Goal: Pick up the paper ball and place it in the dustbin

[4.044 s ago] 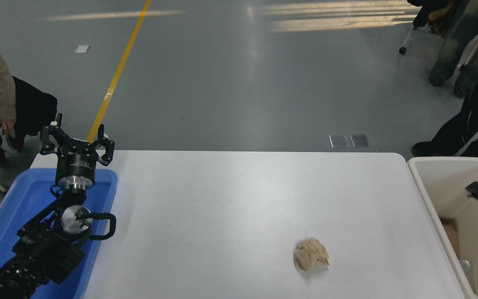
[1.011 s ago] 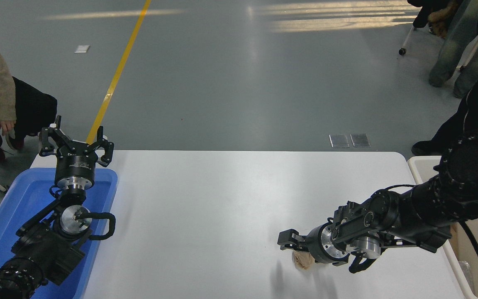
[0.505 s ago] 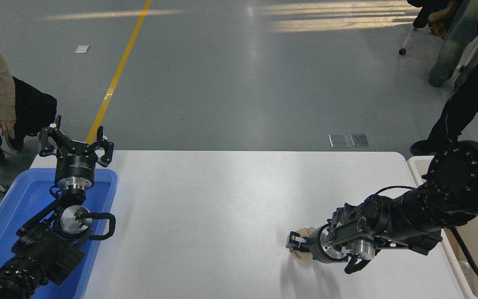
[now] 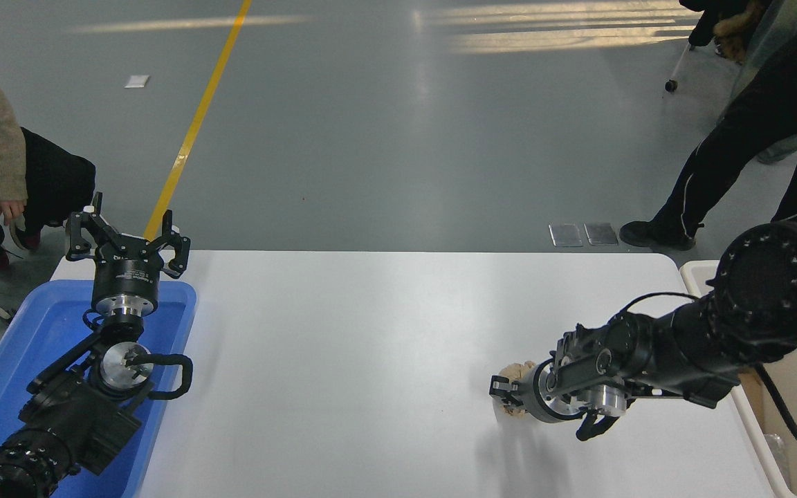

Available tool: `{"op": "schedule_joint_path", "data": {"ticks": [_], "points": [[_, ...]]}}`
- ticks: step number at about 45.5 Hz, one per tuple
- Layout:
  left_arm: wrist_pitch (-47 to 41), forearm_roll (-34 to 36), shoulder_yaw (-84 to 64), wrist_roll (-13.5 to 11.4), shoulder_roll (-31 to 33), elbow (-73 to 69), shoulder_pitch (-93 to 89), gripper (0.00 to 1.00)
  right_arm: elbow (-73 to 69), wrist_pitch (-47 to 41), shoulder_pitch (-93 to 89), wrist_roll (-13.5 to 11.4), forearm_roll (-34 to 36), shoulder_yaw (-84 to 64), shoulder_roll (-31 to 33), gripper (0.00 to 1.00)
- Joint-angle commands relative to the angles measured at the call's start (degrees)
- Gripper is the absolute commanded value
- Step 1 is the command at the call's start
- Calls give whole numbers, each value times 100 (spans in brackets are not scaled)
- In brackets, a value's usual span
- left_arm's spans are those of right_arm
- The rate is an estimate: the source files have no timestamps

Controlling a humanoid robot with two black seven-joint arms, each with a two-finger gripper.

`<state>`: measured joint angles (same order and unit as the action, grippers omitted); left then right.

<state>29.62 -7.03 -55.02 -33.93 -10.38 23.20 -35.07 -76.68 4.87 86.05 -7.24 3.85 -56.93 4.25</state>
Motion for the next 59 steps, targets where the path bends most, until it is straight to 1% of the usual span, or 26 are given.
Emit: {"op": "schedule_joint_path", "data": {"ticks": [1, 7, 11, 15, 21, 26, 34, 37, 40, 47, 53, 59], "points": [[0, 0, 0, 1, 1, 0, 1, 99, -1462, -504, 1597, 3, -359, -38, 954, 0], [0, 0, 0, 1, 1, 0, 1, 99, -2332, -1224, 3073, 21, -350, -248, 1666, 0], [0, 0, 0, 1, 1, 0, 1, 99, -2332, -2049, 4189, 39, -324, -494, 2000, 0], [0, 0, 0, 1, -8, 0, 1, 99, -2332, -3113, 5235, 39, -289, -705, 2290, 0], [0, 0, -9, 1, -8, 0, 1, 99, -2332, -4388, 6537, 47, -280, -960, 2405, 0], [0, 0, -9, 1, -8, -9, 9, 99, -2332, -4978, 7118, 82, -280, -1075, 2467, 0], [0, 0, -9, 1, -8, 0, 9, 99, -2332, -4953, 7067, 83, -350, -1399, 2511, 0], [0, 0, -9, 1, -8, 0, 9, 99, -2332, -4751, 6637, 83, -394, -1619, 2537, 0], [0, 0, -9, 1, -8, 0, 9, 99, -2098, -4365, 6084, 74, -551, -1821, 2712, 0], [0, 0, -9, 1, 1, 0, 1, 99, -1044, -3249, 4177, 74, -1114, -1928, 3213, 0], [0, 0, -9, 1, 1, 0, 1, 99, -7, -2492, 2586, 74, -1123, -1709, 3547, 0], [0, 0, 0, 1, 1, 0, 1, 99, 1267, -1982, 715, 74, -1062, -813, 3750, 0]]}}
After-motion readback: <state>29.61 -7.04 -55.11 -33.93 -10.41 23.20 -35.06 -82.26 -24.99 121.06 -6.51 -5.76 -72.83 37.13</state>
